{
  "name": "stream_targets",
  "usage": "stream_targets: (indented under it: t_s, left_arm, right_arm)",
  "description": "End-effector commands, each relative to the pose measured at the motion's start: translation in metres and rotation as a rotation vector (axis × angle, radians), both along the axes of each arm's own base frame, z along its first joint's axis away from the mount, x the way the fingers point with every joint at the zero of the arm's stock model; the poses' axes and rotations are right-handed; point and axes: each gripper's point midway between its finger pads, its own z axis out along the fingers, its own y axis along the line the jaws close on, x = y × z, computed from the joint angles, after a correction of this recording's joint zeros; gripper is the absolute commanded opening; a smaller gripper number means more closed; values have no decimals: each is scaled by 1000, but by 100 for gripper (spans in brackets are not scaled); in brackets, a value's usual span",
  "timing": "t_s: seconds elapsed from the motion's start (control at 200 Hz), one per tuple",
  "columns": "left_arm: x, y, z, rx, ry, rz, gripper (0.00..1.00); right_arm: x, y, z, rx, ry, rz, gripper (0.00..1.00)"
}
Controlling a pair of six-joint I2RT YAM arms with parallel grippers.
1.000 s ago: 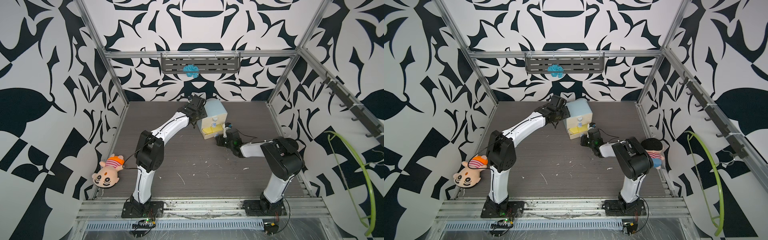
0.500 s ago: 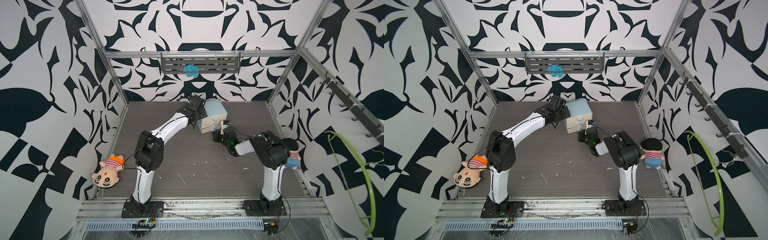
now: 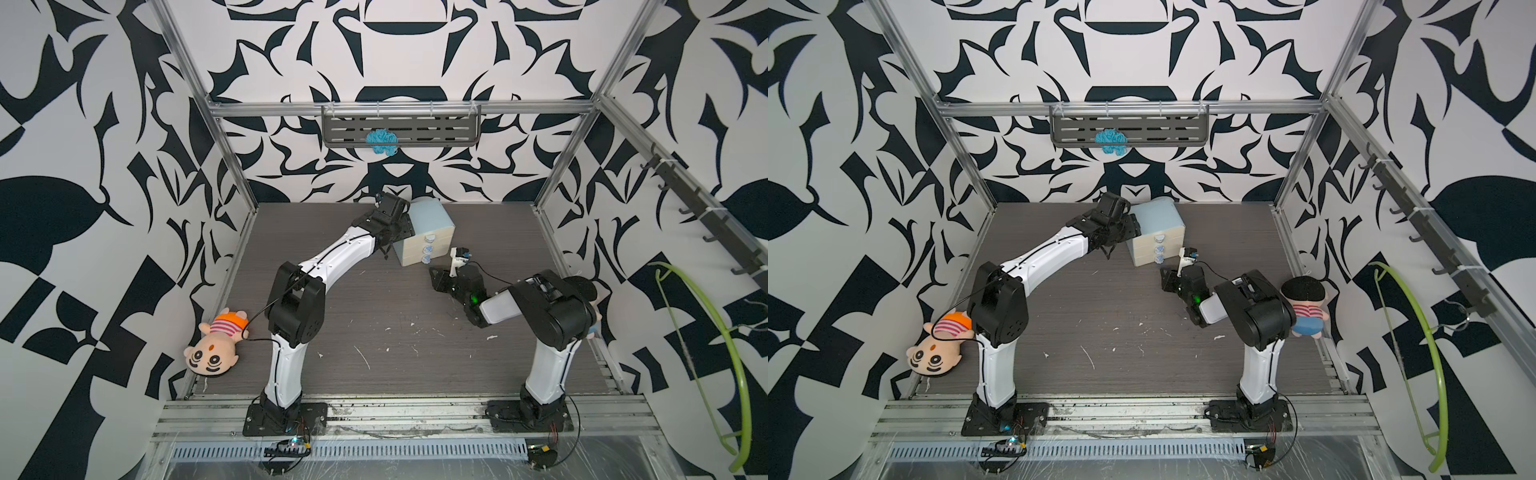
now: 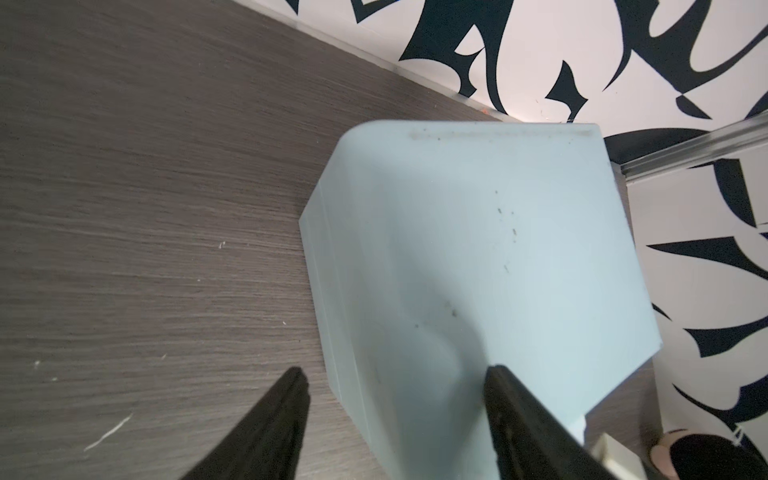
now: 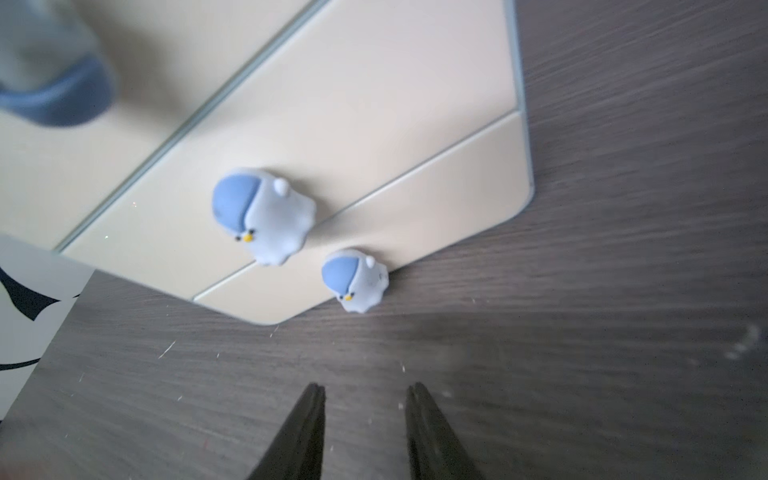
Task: Please put the sticky notes in the drawer by color
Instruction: Close the drawer in the storage box, then reset both arms
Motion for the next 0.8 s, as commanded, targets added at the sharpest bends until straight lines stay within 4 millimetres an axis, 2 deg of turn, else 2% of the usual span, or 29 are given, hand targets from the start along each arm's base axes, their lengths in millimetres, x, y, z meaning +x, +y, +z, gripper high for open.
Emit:
stream_targets:
  t_s: [0.0,0.04,0.13,0.23,0.32,0.41,0.46,0.56,0.69,0.7,0.73,0.795]
  left_arm:
    - [-20,15,-4,106,17,-66,93]
    - [-18,18,10,125,-49,-64,100]
    - [-17,24,39,138,-214,-77,99]
    - [-23,34,63,167,-409,-133,99]
    - [-36,54,66,210,-505,-139,99]
    - [-49,86,63,301,-536,-87,99]
    - [-59,97,54,346,-551,-134,99]
    - [-71,138,40,415,-556,-74,99]
    - [-86,189,15,503,-613,11,99]
    - [-89,192,21,505,-638,20,99]
    - [-93,201,22,539,-666,34,99]
    - [-101,221,10,610,-661,62,99]
  right_arm:
    - [-15,-10,26,-52,-53,15,46]
    - [-21,-16,32,-82,-48,11,54]
    - [-32,-32,46,-153,-46,-23,64]
    - [-40,-50,75,-236,-104,-68,71]
    - [-43,-69,101,-317,-152,-129,74]
    - [-44,-94,126,-438,-205,-220,80]
    - [-43,-108,135,-497,-224,-263,85]
    - [-38,-135,136,-607,-241,-343,91]
    - [-29,-166,108,-661,-185,-439,93]
    - [-29,-169,106,-665,-184,-447,93]
    - [-28,-174,99,-680,-180,-465,94]
    - [-26,-189,94,-711,-193,-516,95]
